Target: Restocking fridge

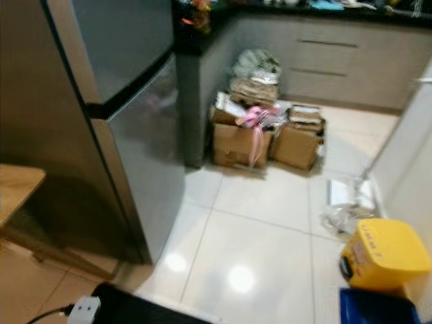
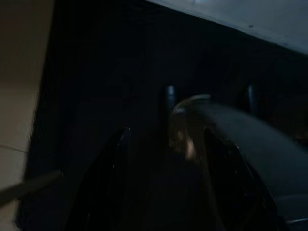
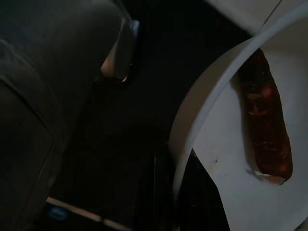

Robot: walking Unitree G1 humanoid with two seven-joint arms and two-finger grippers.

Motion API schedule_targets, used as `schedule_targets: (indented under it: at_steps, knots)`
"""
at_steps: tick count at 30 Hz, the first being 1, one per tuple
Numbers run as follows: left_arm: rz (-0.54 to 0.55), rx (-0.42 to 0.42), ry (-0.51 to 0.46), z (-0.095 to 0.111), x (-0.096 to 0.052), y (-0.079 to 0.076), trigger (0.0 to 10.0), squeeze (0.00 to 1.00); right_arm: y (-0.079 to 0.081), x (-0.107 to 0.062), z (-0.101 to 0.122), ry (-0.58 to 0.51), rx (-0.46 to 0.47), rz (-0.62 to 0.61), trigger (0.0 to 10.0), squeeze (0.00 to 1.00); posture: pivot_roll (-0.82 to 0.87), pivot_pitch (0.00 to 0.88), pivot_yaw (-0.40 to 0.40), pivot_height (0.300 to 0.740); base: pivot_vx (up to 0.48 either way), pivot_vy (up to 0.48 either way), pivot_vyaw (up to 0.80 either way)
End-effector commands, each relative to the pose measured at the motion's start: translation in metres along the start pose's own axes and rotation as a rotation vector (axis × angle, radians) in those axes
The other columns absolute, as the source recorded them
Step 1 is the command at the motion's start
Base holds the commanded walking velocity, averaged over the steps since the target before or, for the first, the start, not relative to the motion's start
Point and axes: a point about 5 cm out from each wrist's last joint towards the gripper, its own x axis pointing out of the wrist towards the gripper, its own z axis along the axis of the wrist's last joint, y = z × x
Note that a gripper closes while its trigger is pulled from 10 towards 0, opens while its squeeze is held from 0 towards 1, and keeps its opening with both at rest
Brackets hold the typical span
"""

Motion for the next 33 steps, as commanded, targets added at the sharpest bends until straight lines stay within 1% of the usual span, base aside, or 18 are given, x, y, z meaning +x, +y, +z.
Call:
schedule_targets:
  at_steps: [1, 23, 26, 33]
  knots:
    - [0.01, -0.008, 0.013, -0.0045, -0.0009, 0.0016, 10.0, 0.0, 0.0017, 0.0004, 0.0007, -0.003, -0.005, 0.001, 10.0, 0.0, 0.0, 0.021, -0.061, 0.74, 0.0, 0.0, 0.79]
    - [0.01, -0.014, 0.02, -0.0062, -0.0008, 0.0007, 10.0, 0.0, 0.0005, 0.0001, -0.0006, 0.0, -0.011, -0.003, 10.0, 0.0, 0.0, 0.026, -0.065, 0.74, 0.0, 0.0, 0.79]
    - [0.009, -0.014, 0.02, -0.0063, -0.0008, 0.0007, 10.0, 0.0, -0.0003, 0.0001, -0.0007, -0.006, 0.007, -0.018, 10.0, 0.0, 0.0, 0.029, -0.066, 0.74, 0.0, 0.0, 0.0]
    - [0.008, -0.015, 0.019, -0.0062, -0.0007, 0.0004, 10.0, 0.0, -0.0011, 0.0, -0.0004, -0.004, -0.007, -0.026, 10.0, 0.0, 0.0, 0.028, -0.067, 0.74, 0.0, 0.0, 0.0]
